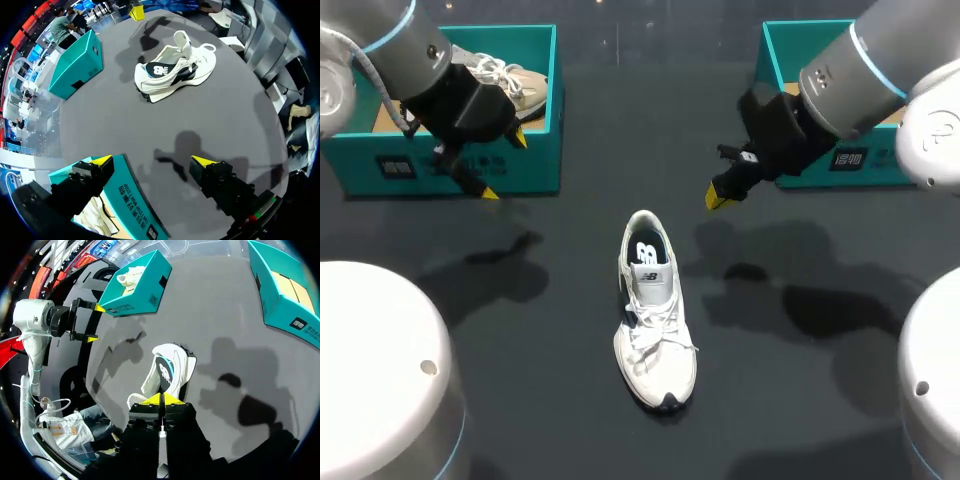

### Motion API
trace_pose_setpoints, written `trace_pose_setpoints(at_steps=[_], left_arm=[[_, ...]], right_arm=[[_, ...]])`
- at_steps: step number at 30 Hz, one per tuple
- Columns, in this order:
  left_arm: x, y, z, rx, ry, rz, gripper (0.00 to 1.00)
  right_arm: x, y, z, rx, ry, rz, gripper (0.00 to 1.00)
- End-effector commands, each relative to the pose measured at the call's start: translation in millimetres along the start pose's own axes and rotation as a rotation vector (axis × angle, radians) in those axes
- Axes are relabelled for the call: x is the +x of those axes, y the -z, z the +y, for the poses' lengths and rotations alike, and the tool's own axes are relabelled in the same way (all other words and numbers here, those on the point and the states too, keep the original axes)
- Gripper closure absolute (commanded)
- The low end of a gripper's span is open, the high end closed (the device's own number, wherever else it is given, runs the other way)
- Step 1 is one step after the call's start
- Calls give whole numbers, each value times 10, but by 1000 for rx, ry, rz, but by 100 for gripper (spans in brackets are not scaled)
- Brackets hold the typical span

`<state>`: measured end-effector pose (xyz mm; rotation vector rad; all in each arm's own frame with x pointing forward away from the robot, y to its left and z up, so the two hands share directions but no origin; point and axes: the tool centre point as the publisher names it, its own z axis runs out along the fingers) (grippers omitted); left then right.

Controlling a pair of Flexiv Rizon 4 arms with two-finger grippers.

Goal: Take the shoe out of the shoebox, open the shoe tongue, remove and reinsert the insole, then place the shoe into the shoebox

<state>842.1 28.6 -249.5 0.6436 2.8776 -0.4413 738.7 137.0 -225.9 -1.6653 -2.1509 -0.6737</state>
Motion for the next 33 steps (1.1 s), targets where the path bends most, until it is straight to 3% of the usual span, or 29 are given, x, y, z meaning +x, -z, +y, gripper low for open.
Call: trace_pose_setpoints(at_steps=[1,13,15,25,33], left_arm=[[-28,152,82,-1,-34,15,0],[-28,152,82,-1,-34,15,0],[-74,159,164,-51,-88,17,0],[-203,241,593,0,-224,71,0],[-203,241,593,0,-224,71,0]], right_arm=[[154,-60,-39,46,-80,-380,100],[154,-60,-39,46,-80,-380,100],[154,-60,-39,46,-80,-380,100],[536,-515,-104,-16,-146,-470,100],[547,-532,-110,-7,-152,-497,100]])
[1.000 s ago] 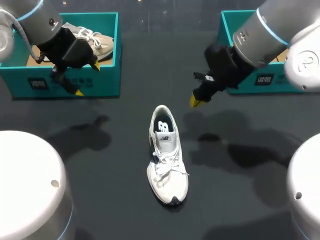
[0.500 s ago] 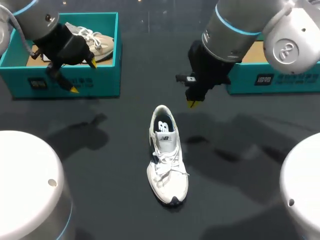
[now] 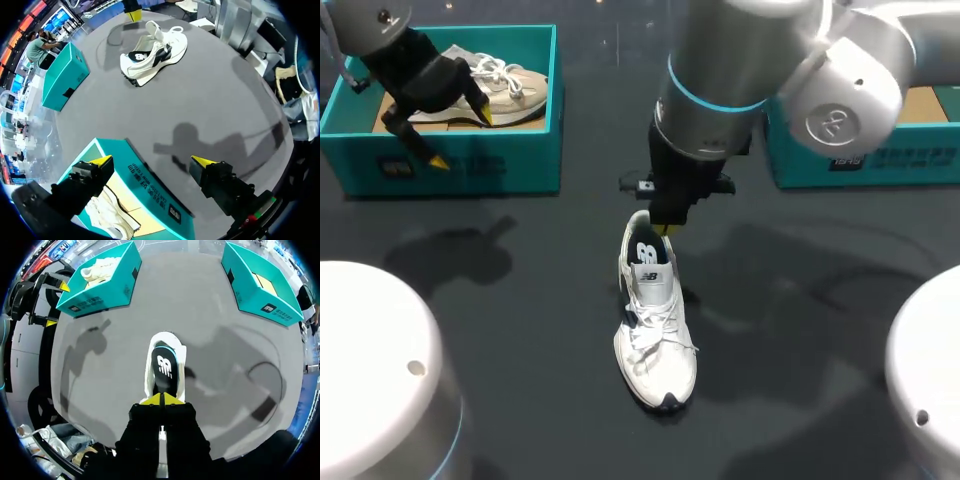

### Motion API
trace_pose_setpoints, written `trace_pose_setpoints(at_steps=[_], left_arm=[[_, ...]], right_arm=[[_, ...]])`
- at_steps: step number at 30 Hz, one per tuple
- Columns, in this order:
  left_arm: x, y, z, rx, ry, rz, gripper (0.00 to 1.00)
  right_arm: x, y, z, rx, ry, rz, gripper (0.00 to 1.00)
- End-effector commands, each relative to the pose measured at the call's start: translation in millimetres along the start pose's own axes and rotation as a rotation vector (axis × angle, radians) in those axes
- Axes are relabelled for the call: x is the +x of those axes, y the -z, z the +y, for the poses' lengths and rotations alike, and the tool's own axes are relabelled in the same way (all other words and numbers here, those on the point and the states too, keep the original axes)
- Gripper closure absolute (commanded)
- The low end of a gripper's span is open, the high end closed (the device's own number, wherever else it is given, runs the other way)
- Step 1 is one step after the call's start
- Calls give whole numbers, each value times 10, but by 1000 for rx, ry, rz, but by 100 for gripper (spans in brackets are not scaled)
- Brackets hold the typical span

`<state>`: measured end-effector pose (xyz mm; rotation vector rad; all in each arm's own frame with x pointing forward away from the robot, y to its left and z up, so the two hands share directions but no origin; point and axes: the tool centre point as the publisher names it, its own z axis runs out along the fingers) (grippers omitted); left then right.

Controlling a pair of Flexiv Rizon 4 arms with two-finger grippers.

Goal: Take the shoe out of the shoebox, open the shoe tongue, remove and reinsert the insole, then place the shoe into the shoebox

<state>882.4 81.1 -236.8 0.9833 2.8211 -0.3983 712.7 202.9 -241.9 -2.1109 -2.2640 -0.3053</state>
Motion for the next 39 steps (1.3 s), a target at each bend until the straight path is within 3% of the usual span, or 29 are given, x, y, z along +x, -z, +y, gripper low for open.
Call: trace_pose_setpoints(at_steps=[1,6,10,13,23,27,33,39], left_arm=[[-21,-8,-1,-2,-1,5,0],[-21,-8,-1,-2,-1,5,0],[-21,-8,-1,-2,-1,5,0],[-21,-8,-1,-2,-1,5,0],[-21,-8,-1,-2,-1,5,0],[-21,-8,-1,-2,-1,5,0],[-21,-8,-1,-2,-1,5,0],[-21,-8,-1,-2,-1,5,0]], right_arm=[[52,-19,27,3,0,-64,100],[52,-19,27,3,0,-64,100],[170,-255,58,8,36,-165,100],[165,-410,-10,-57,132,-259,100],[165,-410,-10,-57,132,-259,100],[238,-588,65,-37,85,-405,100],[171,-900,171,-51,27,-455,100],[108,-1002,166,-62,-41,-495,100]])
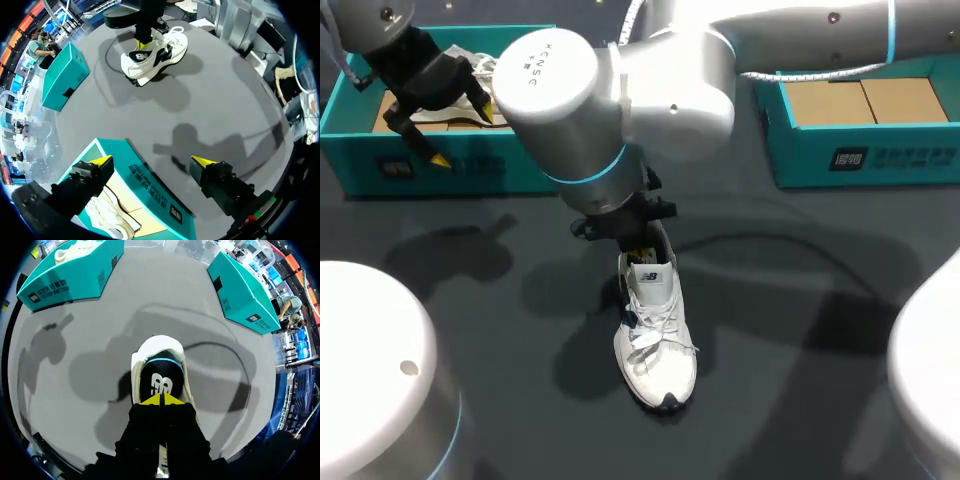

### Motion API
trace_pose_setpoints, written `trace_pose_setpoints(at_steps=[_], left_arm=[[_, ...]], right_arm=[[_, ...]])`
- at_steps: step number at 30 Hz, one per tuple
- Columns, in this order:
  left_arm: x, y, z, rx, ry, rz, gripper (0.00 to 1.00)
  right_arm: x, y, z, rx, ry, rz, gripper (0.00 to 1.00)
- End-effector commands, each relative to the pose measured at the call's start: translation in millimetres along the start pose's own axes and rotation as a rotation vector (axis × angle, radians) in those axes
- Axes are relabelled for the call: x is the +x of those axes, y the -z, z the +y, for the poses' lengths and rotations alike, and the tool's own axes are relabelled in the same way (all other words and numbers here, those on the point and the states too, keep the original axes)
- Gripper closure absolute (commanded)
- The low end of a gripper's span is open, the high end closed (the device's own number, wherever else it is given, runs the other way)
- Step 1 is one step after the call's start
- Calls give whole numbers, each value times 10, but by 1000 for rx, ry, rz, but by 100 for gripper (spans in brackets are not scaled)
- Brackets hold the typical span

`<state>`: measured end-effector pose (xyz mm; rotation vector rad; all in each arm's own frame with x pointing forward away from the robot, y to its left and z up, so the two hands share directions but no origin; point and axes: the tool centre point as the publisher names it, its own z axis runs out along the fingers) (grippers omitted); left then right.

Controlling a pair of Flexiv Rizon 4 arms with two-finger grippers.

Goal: Take the shoe out of the shoebox, open the shoe tongue, remove and reinsert the insole, then place the shoe into the shoebox

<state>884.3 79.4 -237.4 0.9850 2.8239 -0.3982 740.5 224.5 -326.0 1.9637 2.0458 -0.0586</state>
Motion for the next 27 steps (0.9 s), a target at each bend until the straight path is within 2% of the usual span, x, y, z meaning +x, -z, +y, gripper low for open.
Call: trace_pose_setpoints(at_steps=[1,12,21,27], left_arm=[[3,3,-1,-3,-1,2,0],[3,3,-1,-3,-1,2,0],[3,3,-1,-3,-1,2,0],[3,3,-1,-3,-1,2,0]], right_arm=[[77,-94,-33,8,-51,-87,100],[-106,-139,-151,21,-121,-151,100],[-235,-364,-277,40,-148,-163,100],[-193,-542,-296,57,-138,-141,100]])
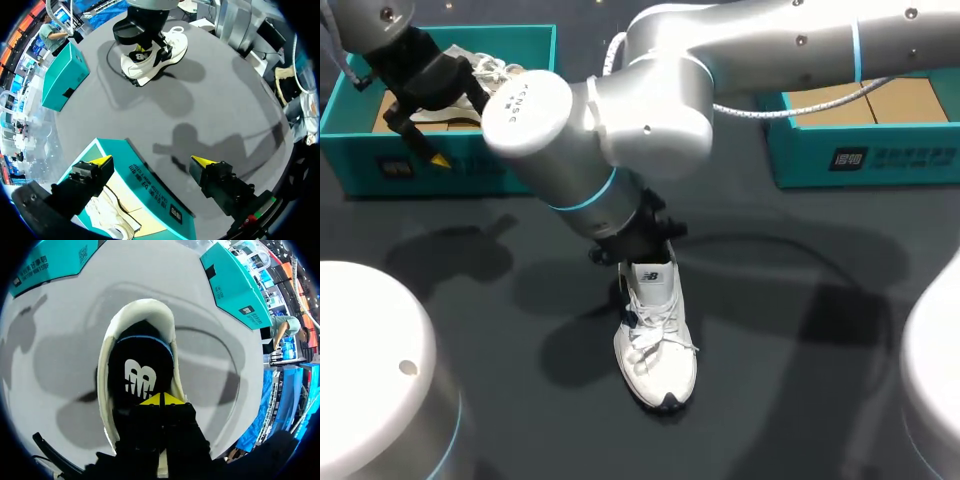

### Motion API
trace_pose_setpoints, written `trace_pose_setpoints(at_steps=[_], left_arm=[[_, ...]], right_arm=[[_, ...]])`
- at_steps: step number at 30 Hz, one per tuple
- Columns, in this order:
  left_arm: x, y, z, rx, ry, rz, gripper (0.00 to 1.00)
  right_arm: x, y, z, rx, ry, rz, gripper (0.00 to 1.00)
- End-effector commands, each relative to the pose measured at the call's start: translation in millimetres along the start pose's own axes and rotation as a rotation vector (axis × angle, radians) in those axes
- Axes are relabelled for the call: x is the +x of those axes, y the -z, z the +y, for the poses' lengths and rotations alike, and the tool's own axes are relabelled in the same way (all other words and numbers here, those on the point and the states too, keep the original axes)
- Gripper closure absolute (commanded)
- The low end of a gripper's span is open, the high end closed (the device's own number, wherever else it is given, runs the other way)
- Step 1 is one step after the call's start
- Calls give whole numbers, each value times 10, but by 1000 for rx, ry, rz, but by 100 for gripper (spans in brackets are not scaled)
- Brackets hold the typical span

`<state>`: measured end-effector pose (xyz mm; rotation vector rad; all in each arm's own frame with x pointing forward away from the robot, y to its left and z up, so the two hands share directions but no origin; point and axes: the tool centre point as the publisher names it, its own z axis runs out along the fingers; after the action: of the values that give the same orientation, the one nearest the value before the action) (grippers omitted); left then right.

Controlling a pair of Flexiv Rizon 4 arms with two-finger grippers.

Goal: Take the shoe out of the shoebox, open the shoe tongue, remove and reinsert the insole, then place the shoe into the shoebox

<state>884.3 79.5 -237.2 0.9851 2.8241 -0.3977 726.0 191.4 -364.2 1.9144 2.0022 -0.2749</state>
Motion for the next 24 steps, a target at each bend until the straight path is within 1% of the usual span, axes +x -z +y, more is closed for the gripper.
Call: trace_pose_setpoints(at_steps=[1,5,7,9,11,15,17,21,24], left_arm=[[3,1,-1,-3,-1,1,0],[3,1,-1,-3,-1,1,0],[3,1,-1,-3,-1,1,0],[3,1,-1,-3,-1,1,0],[3,1,-1,-3,-1,1,0],[3,1,-1,-3,-1,1,0],[3,1,-1,-3,-1,1,0],[3,1,-1,-3,-1,1,0],[3,1,-1,-3,-1,1,0]], right_arm=[[66,-163,-53,1,-162,15,100],[100,-265,-65,10,-148,54,100],[125,-273,-69,7,-139,62,100],[150,-236,-70,-1,-122,66,100],[152,-164,-72,-11,-119,45,100],[87,-11,-84,-47,-136,3,100],[55,19,-76,-46,-142,-28,100],[-8,-43,-30,-49,-151,-41,100],[-31,-127,38,-48,-137,-56,100]])
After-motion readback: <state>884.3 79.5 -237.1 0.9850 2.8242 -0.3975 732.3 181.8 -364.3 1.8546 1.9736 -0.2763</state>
